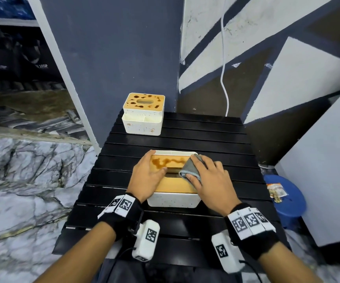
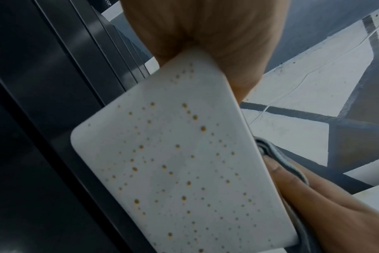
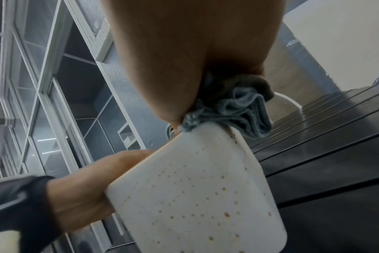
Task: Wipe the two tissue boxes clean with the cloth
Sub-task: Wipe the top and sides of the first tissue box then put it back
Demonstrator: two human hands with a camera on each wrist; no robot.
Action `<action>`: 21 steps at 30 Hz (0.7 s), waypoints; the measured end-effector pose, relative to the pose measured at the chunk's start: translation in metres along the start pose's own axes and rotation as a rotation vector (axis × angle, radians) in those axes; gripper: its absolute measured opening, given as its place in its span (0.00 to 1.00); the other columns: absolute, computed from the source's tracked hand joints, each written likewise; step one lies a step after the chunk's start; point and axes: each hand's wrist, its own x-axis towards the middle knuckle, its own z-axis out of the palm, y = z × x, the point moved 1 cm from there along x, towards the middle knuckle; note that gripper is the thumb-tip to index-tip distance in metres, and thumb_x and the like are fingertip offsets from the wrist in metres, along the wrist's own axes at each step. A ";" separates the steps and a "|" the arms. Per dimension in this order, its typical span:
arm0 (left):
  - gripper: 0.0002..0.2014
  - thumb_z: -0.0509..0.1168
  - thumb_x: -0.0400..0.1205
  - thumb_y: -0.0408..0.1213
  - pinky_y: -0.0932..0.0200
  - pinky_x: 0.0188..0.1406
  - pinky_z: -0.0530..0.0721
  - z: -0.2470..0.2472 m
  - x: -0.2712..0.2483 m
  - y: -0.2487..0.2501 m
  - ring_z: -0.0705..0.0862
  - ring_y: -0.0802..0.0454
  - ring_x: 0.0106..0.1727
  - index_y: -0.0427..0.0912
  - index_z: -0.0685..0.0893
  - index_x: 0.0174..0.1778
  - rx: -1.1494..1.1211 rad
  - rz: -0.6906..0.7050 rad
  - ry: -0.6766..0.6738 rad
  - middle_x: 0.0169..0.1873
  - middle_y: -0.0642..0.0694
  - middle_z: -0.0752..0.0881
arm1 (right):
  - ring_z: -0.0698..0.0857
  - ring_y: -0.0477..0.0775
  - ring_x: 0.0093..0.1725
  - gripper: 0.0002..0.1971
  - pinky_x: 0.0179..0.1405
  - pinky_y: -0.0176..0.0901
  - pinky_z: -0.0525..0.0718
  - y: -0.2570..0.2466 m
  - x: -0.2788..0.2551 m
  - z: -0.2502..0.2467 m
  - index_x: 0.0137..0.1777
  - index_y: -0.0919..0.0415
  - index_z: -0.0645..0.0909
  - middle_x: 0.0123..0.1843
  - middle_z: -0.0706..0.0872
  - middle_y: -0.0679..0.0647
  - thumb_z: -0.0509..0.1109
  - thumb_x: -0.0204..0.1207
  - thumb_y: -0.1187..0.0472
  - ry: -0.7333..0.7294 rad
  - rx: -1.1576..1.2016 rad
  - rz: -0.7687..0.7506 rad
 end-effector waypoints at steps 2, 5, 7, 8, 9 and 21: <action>0.32 0.72 0.82 0.41 0.62 0.70 0.72 0.001 0.000 0.000 0.78 0.49 0.69 0.46 0.69 0.82 -0.019 -0.004 -0.005 0.72 0.42 0.80 | 0.70 0.55 0.66 0.30 0.60 0.51 0.75 -0.001 -0.011 0.000 0.82 0.47 0.57 0.80 0.63 0.47 0.51 0.82 0.38 -0.014 0.021 0.000; 0.32 0.72 0.83 0.40 0.63 0.66 0.73 0.001 0.000 0.000 0.79 0.52 0.64 0.46 0.69 0.82 -0.032 0.007 -0.014 0.69 0.43 0.81 | 0.69 0.53 0.67 0.31 0.62 0.49 0.76 -0.002 -0.029 -0.001 0.82 0.45 0.56 0.81 0.61 0.45 0.47 0.81 0.35 -0.036 0.023 -0.030; 0.31 0.72 0.83 0.41 0.63 0.64 0.73 0.000 0.000 0.000 0.79 0.53 0.61 0.47 0.69 0.81 -0.020 0.009 -0.036 0.66 0.45 0.82 | 0.69 0.53 0.67 0.32 0.62 0.49 0.75 -0.003 -0.034 -0.001 0.82 0.45 0.55 0.80 0.62 0.45 0.47 0.80 0.35 -0.039 0.015 -0.033; 0.30 0.72 0.83 0.41 0.62 0.64 0.74 -0.001 0.000 0.000 0.80 0.53 0.61 0.47 0.70 0.81 -0.014 0.012 -0.044 0.65 0.45 0.83 | 0.70 0.53 0.67 0.32 0.62 0.49 0.76 -0.002 -0.033 -0.001 0.82 0.45 0.56 0.80 0.62 0.45 0.47 0.80 0.35 -0.035 -0.007 -0.034; 0.30 0.72 0.83 0.42 0.60 0.65 0.75 -0.001 0.000 0.000 0.80 0.52 0.61 0.47 0.70 0.81 -0.010 0.015 -0.050 0.64 0.45 0.83 | 0.70 0.53 0.67 0.32 0.61 0.49 0.76 -0.002 -0.029 -0.001 0.82 0.46 0.56 0.80 0.63 0.46 0.47 0.81 0.35 -0.026 -0.034 -0.035; 0.29 0.71 0.83 0.41 0.61 0.65 0.74 0.004 -0.001 0.001 0.80 0.50 0.62 0.46 0.70 0.79 -0.032 -0.003 0.005 0.61 0.47 0.82 | 0.68 0.52 0.68 0.31 0.63 0.50 0.74 -0.002 -0.023 0.000 0.83 0.45 0.54 0.81 0.61 0.44 0.51 0.82 0.37 -0.037 0.017 -0.043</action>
